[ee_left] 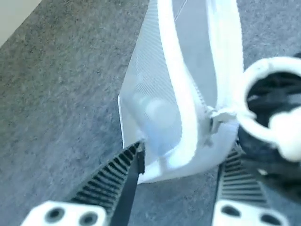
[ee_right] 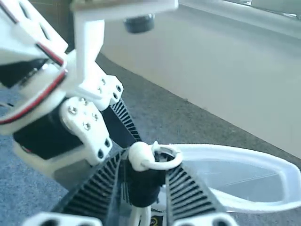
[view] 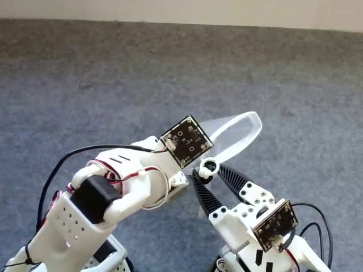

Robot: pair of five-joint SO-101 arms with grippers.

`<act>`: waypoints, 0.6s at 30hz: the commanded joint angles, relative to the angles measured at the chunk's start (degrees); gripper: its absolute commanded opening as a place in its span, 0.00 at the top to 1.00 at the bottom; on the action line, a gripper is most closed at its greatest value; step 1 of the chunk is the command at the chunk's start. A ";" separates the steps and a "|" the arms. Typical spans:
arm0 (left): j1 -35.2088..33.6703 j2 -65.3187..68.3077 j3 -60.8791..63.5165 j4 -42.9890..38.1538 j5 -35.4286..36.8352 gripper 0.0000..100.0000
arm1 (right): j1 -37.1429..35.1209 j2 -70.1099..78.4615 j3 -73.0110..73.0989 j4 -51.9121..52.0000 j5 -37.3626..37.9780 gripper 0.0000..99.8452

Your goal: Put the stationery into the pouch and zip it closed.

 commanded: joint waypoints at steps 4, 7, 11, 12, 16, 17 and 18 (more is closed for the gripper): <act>0.75 -0.48 4.18 -8.62 1.32 0.86 | 0.57 0.04 -3.21 0.31 0.18 1.00; 0.75 -0.57 5.93 -10.81 1.32 0.92 | 2.42 0.13 -3.12 -0.04 0.18 1.00; 0.75 -0.57 6.29 -11.08 1.23 1.00 | 9.54 0.22 -2.77 -3.74 0.09 1.00; 0.75 -0.57 6.37 -10.90 1.32 0.99 | 11.12 0.31 -2.59 -5.14 -0.26 1.00; 0.66 -0.57 7.78 -11.16 1.32 1.00 | 15.96 0.48 1.27 -11.56 -6.07 1.00; 0.66 -0.57 8.22 -11.16 1.32 1.00 | 17.01 0.48 2.15 -12.97 -6.51 1.00; 0.66 -0.57 8.57 -11.16 1.32 1.00 | 17.98 0.48 3.12 -14.37 -6.77 1.00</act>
